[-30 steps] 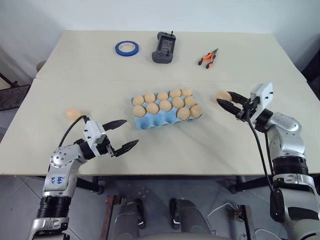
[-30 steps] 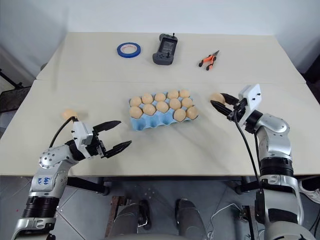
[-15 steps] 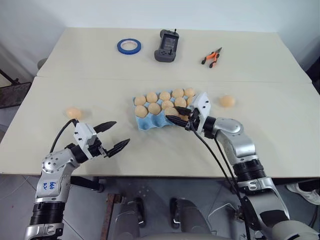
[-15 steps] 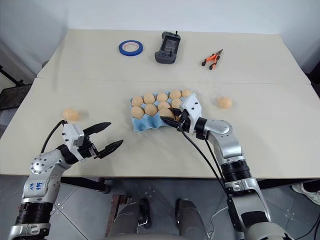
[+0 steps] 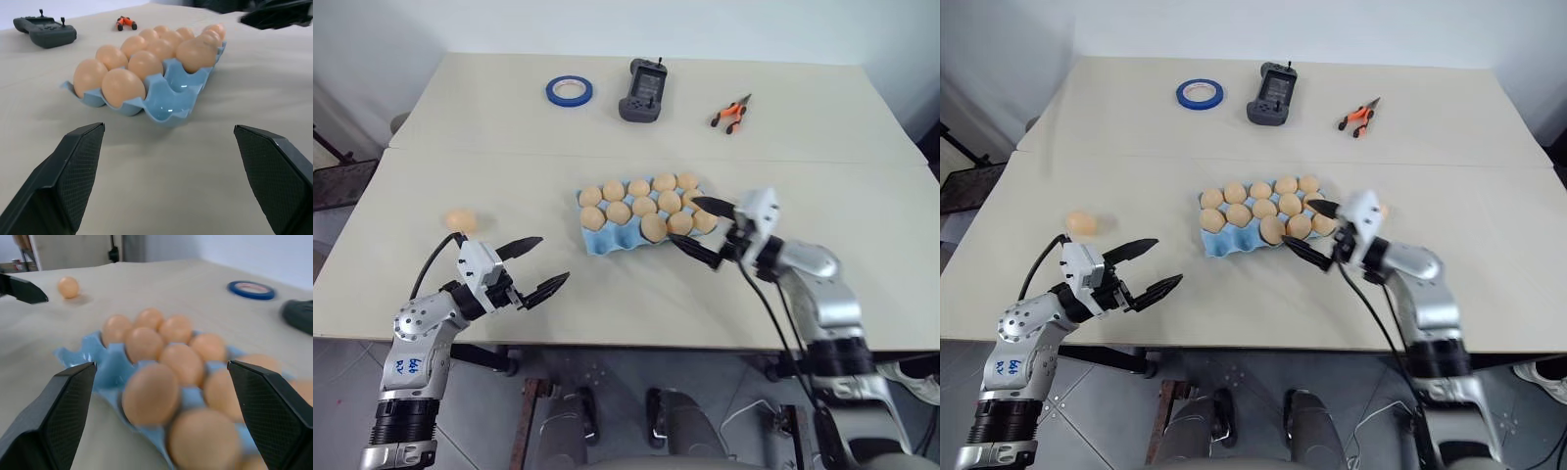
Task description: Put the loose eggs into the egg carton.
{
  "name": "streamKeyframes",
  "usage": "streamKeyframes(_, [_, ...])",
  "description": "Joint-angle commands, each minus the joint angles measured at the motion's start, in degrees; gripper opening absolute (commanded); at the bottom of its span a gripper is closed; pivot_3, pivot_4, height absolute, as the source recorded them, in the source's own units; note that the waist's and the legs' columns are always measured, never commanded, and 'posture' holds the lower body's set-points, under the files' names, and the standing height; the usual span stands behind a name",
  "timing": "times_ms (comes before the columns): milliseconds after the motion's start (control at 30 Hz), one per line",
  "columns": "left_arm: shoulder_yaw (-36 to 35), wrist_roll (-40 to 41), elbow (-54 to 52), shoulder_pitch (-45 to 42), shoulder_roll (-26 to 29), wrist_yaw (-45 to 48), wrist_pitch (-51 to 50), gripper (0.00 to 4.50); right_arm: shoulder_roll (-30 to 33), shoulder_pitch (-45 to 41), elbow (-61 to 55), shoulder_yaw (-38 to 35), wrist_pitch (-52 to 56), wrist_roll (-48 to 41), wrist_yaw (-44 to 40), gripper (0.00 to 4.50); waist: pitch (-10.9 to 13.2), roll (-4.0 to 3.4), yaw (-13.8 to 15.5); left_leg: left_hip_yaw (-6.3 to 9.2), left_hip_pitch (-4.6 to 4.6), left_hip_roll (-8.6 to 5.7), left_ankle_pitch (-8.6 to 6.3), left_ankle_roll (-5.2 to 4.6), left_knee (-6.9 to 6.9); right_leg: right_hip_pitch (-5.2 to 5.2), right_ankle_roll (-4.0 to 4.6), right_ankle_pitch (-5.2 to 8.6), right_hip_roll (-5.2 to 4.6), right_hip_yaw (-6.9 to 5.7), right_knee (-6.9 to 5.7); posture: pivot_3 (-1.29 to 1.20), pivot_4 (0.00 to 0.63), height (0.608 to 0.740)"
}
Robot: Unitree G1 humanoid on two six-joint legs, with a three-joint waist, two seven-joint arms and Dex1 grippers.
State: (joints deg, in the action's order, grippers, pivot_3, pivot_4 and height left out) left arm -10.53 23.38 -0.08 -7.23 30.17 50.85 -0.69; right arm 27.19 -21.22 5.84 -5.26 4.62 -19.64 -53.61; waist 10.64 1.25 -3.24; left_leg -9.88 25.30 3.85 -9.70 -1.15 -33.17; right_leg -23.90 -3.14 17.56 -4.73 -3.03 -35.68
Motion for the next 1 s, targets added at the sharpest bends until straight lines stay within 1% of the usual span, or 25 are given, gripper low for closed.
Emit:
streamKeyframes(33, [-0.46, 1.14, -2.19, -0.36, 0.77, 0.6, -0.14, 4.5, 2.81, 5.87, -3.51, -6.03, -3.91, -2.1, -0.27, 4.48, 0.0, 0.0, 0.06, 0.01, -0.02, 0.0, 0.0, 0.0, -0.01, 0.03, 0.0, 0.0, 0.01, 0.0, 0.0, 0.0, 0.15, 0.74])
streamKeyframes(133, [0.18, 0.88, -1.26, -1.34, 0.64, 1.28, -0.13, 4.5, 4.6, 11.97, -3.78, -10.23, -6.25, -2.21, 0.82, 4.48, 0.0, 0.0, 0.12, 0.02, -0.1, 0.01, 0.0, 0.0, -0.06, 0.14, 0.1, 0.06, 0.02, 0.0, 0.06, 0.0, 0.15, 0.74])
streamKeyframes(200, [0.7, 0.91, -0.58, -2.24, 0.5, 1.89, -0.29, 4.5, 5.51, 15.99, -3.33, -13.27, -7.1, -2.95, 1.29, 4.48, 0.0, 0.0, 0.12, 0.03, -0.11, 0.01, -0.01, 0.0, -0.09, 0.19, 0.33, 0.19, 0.03, 0.01, 0.13, 0.0, 0.15, 0.74])
streamKeyframes(300, [1.48, 0.73, 0.75, -3.58, 0.28, 2.92, -0.49, 4.5, 5.57, 20.78, -1.82, -16.78, -9.92, -2.52, 2.76, 4.48, 0.0, 0.0, 0.02, 0.04, -0.13, -0.01, -0.01, -0.01, -0.16, 0.28, 0.4, 0.22, 0.03, 0.05, 0.18, 0.0, 0.15, 0.74])
streamKeyframes(433, [2.39, 0.55, 1.97, -5.01, 0.15, 4.03, -0.51, 4.5, 5.43, 23.84, 0.86, -18.95, -13.31, -2.54, 3.29, 4.48, 0.0, 0.0, -0.16, 0.03, -0.16, -0.02, -0.01, -0.01, -0.24, 0.32, 0.42, 0.22, 0.07, 0.11, 0.22, 0.0, 0.15, 0.74])
streamKeyframes(533, [3.1, 0.23, 3.06, -6.25, 0.04, 4.59, -0.22, 4.5, 5.63, 24.2, 3.53, -19.4, -15.17, -2.61, 3.23, 4.48, 0.0, 0.0, -0.07, 0.06, -0.16, -0.02, -0.01, -0.02, -0.33, 0.34, 0.42, 0.22, 0.08, 0.1, 0.23, 0.0, 0.15, 0.74])
streamKeyframes(633, [3.89, -0.52, 4.19, -7.78, -0.23, 4.98, 0.53, 4.5, 5.25, 20.97, 5.53, -19.25, -14.29, -3.58, 4.64, 4.48, 0.0, 0.0, -0.16, 0.06, -0.15, -0.03, -0.02, -0.03, -0.33, 0.36, 0.42, 0.21, 0.07, 0.13, 0.24, 0.0, 0.15, 0.74])
streamKeyframes(733, [4.63, -0.79, 5.02, -8.64, -0.48, 5.58, 1.35, 4.5, 6.36, 15.11, 7.71, -16.31, -11.58, -2.91, 4.07, 4.48, 0.0, 0.0, -0.49, 0.06, -0.16, -0.05, -0.02, -0.03, -0.38, 0.35, 0.42, 0.16, 0.09, 0.21, 0.24, 0.0, 0.15, 0.74])
streamKeyframes(800, [4.96, -0.87, 5.35, -8.93, -0.73, 5.65, 1.7, 4.5, 7.51, 10.64, 10.5, -13.85, -9.79, -0.94, 3.69, 4.48, 0.0, 0.0, -0.74, 0.07, -0.17, -0.04, -0.02, -0.03, -0.4, 0.36, 0.44, 0.15, 0.11, 0.21, 0.23, 0.0, 0.15, 0.74])
streamKeyframes(1000, [5.16, -0.48, 4.69, -8.49, -1.62, 5.14, 1.34, 4.5, 9.34, -3.59, 22.95, -6.56, -7.82, 2.75, -2.02, 4.48, 0.01, -0.01, -0.59, 0.09, -0.12, -0.05, -0.02, -0.07, -0.37, 0.29, 0.42, 0.15, 0.09, 0.17, 0.15, 0.0, 0.15, 0.74])
